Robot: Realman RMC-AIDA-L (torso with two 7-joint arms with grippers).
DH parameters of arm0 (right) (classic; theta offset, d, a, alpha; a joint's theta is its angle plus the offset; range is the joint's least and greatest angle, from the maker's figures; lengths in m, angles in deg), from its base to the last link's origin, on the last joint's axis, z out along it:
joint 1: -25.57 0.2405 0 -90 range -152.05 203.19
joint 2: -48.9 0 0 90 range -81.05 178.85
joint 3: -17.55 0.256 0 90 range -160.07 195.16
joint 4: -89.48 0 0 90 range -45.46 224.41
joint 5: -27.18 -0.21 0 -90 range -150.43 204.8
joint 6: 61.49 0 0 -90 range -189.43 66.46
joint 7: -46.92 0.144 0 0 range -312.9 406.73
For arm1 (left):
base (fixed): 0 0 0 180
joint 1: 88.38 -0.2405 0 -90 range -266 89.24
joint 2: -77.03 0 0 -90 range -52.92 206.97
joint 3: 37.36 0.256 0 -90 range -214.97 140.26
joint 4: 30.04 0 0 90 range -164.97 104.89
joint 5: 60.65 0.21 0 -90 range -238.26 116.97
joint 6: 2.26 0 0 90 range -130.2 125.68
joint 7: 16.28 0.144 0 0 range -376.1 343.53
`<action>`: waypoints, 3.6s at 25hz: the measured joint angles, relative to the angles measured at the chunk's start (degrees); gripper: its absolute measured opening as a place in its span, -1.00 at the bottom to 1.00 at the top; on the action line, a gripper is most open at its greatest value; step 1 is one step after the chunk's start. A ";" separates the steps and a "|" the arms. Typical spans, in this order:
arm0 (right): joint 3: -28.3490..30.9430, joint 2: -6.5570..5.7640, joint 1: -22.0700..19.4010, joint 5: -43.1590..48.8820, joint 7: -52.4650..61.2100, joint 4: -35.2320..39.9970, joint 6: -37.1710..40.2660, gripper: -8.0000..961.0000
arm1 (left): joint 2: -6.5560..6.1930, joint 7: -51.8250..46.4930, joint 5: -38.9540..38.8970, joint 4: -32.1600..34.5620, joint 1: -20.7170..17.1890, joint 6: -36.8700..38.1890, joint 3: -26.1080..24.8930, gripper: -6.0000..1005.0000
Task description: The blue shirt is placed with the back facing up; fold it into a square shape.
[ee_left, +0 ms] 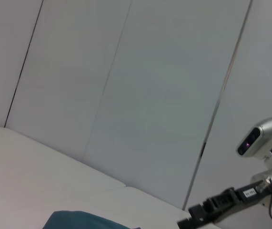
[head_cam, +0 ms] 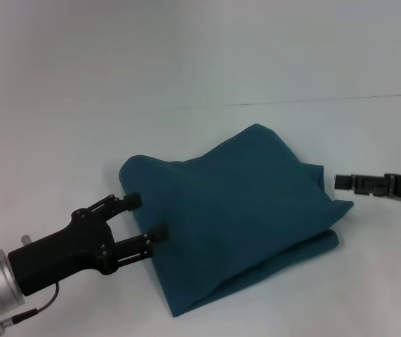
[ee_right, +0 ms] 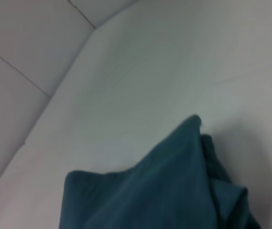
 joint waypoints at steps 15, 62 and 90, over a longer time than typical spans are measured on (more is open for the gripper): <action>-0.43 -2.55 6.92 4.13 4.57 -11.59 -0.43 0.58 | 0.05 0.25 0.00 -0.04 -0.30 -0.48 0.00 0.78; 13.16 -1.83 2.53 7.05 1.14 -6.35 0.94 -0.91 | 0.19 -0.37 -1.76 -3.11 2.97 -10.64 -0.50 0.78; 17.36 -1.50 4.73 3.81 -2.98 -6.32 3.43 0.05 | 0.67 -3.11 -3.33 -14.71 14.69 -33.25 7.34 0.77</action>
